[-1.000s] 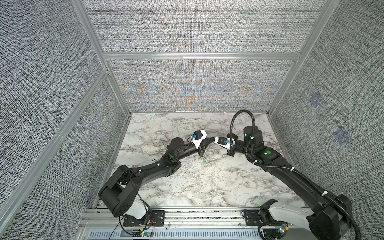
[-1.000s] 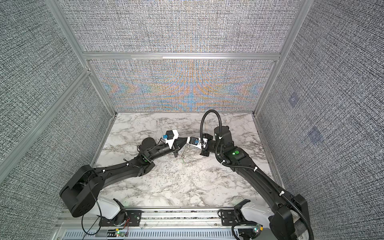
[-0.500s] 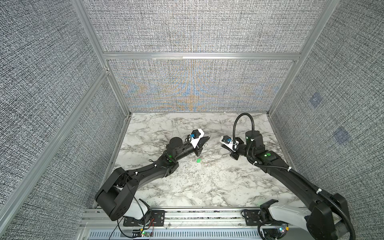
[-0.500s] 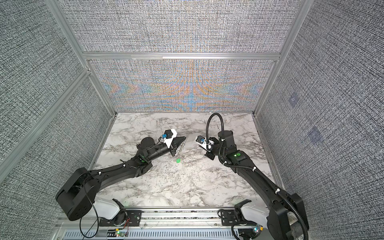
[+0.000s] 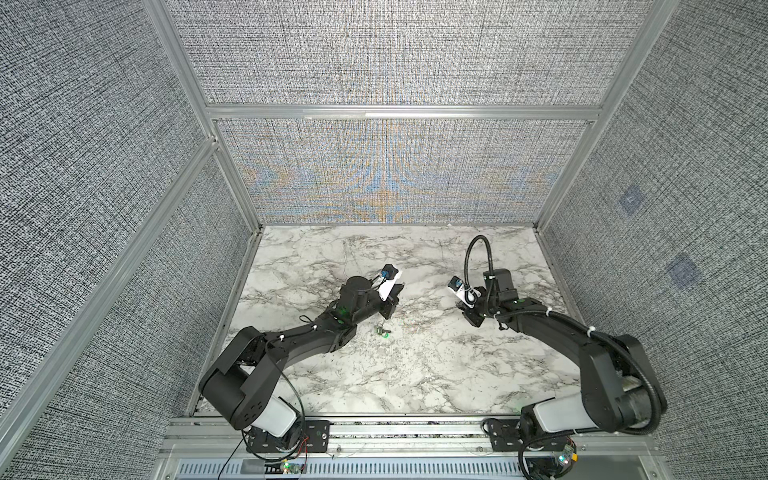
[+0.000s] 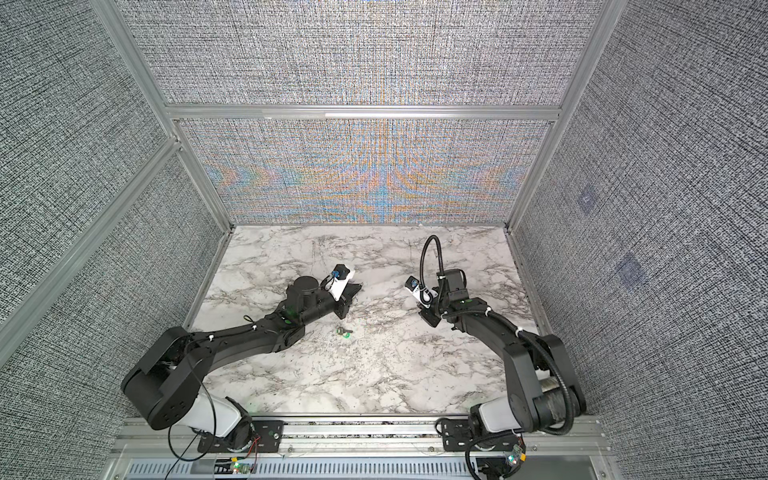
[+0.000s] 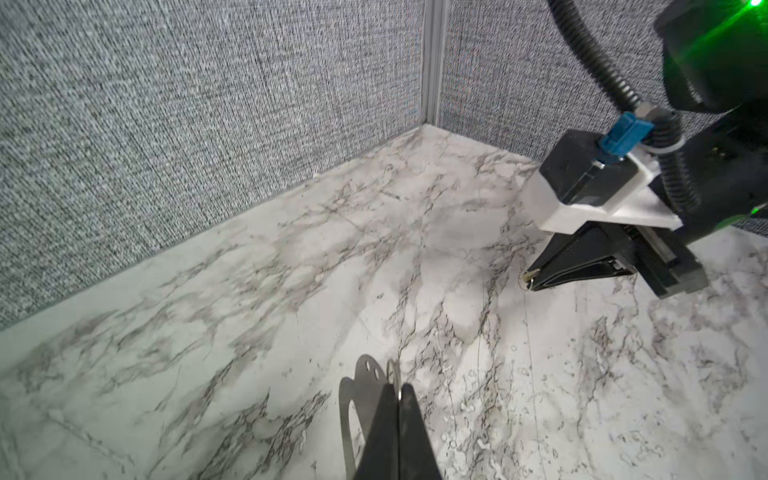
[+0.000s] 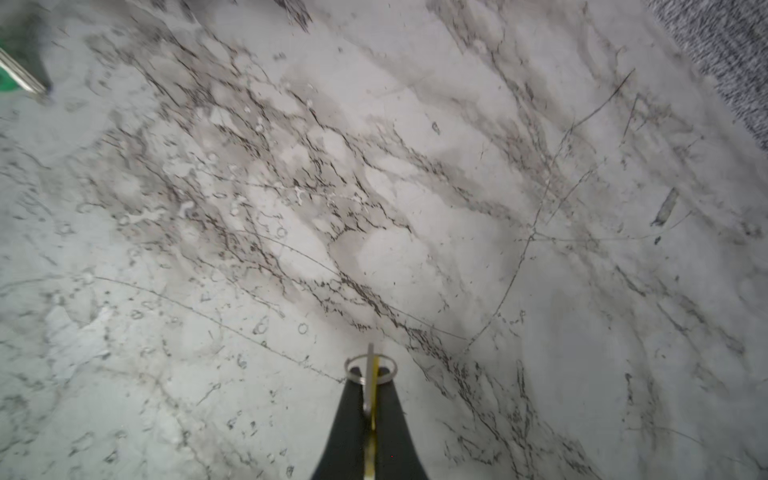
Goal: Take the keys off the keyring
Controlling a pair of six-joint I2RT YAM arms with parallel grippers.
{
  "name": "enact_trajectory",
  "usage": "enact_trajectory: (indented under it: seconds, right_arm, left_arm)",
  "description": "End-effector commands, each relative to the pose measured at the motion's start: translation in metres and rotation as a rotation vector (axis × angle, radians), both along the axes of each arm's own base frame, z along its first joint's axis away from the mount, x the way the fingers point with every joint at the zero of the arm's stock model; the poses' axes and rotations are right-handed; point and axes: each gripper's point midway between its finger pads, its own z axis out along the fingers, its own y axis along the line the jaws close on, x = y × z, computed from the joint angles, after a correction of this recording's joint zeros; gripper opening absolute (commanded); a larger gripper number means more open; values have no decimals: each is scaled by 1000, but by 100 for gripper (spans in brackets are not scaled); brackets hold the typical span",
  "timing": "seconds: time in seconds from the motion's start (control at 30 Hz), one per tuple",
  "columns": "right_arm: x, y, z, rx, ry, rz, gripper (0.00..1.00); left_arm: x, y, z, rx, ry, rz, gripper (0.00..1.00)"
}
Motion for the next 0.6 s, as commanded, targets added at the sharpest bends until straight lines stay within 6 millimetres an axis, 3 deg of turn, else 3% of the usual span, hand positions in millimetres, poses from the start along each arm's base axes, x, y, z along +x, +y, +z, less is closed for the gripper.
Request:
enact_trajectory:
  seconds: [0.0, 0.13, 0.3, 0.43, 0.47, 0.57]
  right_arm:
    - [18, -17, -9, -68, -15, -94, 0]
    - [30, -33, -27, -130, 21, -160, 0]
    - [41, -34, -29, -144, 33, -188, 8]
    - [47, -41, -32, -156, 50, -226, 18]
    - [56, -39, -23, -141, 35, -228, 21]
    - [63, -42, -17, -134, 21, -247, 37]
  left_arm:
    - [11, 6, -5, 14, 5, 63, 0]
    - [23, 5, -26, 67, 50, 98, 0]
    - [33, -3, -46, 89, 99, 103, 0]
    - [52, -9, -63, 102, 140, 144, 0]
    - [56, -13, -66, 103, 148, 145, 0]
    - [68, -21, -77, 116, 189, 159, 0]
